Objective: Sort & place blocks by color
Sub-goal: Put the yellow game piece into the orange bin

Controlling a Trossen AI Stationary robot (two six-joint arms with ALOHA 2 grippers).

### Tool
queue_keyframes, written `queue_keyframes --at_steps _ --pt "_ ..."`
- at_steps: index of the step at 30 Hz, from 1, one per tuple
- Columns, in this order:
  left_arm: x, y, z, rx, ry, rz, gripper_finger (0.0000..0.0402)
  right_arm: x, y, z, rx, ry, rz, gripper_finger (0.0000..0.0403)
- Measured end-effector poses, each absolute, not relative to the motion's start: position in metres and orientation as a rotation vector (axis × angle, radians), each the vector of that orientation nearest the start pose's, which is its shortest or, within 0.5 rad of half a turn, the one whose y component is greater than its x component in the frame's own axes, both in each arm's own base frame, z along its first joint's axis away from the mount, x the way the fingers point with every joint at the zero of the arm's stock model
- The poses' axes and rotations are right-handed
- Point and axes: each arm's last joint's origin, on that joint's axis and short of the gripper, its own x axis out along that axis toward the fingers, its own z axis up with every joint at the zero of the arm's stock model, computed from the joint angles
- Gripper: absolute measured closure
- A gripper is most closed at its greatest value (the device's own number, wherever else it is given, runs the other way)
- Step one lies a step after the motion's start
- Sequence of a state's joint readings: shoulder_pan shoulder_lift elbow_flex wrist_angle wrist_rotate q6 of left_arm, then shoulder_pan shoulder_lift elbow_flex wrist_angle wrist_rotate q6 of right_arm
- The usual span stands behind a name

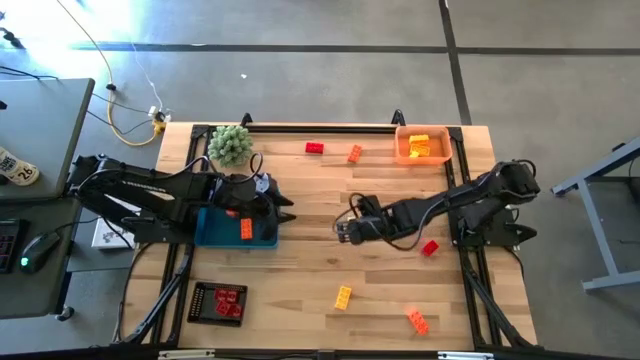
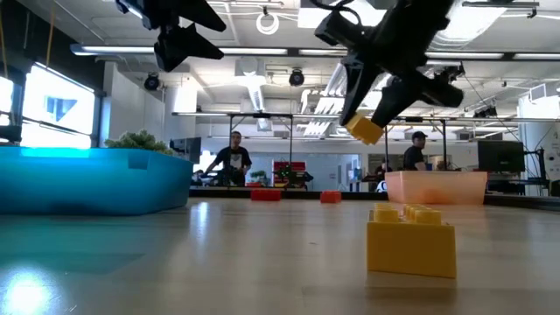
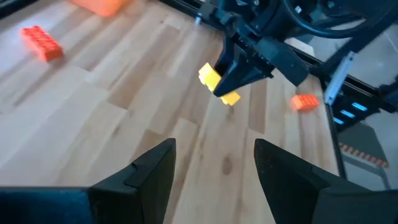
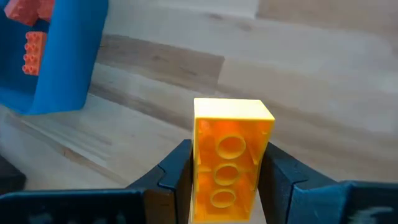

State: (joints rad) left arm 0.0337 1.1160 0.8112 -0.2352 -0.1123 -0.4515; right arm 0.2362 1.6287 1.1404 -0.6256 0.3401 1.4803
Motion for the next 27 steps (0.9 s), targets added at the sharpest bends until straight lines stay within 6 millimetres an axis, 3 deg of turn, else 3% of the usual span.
queue_keyframes --at_steps 14,27 --pt "0.233 0.049 0.275 -0.459 0.467 0.414 0.0196 0.334 -0.019 0.225 0.931 0.795 -0.649 0.0289" --pt "0.228 0.071 0.274 -0.509 0.446 0.494 0.0196 0.32 -0.094 0.225 0.795 0.845 -0.585 0.0289"
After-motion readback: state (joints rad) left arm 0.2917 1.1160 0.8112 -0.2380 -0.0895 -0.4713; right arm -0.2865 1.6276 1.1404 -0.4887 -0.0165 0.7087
